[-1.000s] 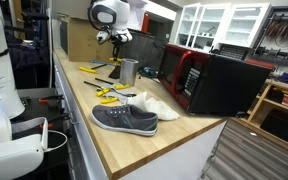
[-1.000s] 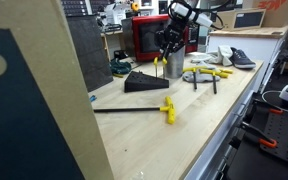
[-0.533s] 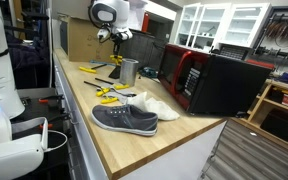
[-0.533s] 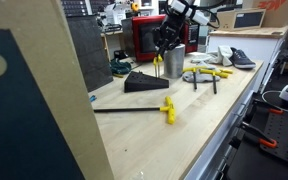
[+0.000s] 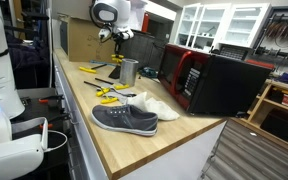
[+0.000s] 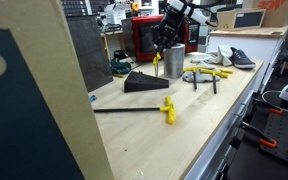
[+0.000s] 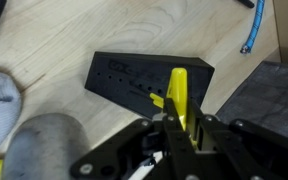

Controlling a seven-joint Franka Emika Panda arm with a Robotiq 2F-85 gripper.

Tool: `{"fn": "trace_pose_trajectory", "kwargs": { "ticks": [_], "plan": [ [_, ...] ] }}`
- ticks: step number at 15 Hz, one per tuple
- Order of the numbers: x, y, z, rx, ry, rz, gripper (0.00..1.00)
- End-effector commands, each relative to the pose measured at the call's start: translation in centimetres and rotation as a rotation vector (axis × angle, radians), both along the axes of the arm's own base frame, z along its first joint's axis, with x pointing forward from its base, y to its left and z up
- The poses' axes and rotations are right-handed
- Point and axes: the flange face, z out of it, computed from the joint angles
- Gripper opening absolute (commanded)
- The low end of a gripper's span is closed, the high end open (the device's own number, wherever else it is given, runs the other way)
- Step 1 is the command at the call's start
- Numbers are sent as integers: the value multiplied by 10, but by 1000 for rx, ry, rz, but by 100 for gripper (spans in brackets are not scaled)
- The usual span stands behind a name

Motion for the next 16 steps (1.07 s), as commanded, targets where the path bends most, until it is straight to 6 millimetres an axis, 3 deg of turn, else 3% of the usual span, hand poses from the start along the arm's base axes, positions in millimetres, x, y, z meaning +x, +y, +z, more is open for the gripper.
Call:
{"fn": "trace_pose_trajectory", "kwargs": {
  "ticks": [1, 9, 16],
  "plan": [
    [8, 0, -2, 29, 23, -19, 4],
    [23, 8, -15, 50, 69, -39, 4],
    [26, 15, -5, 68, 107, -66, 4]
  ]
}}
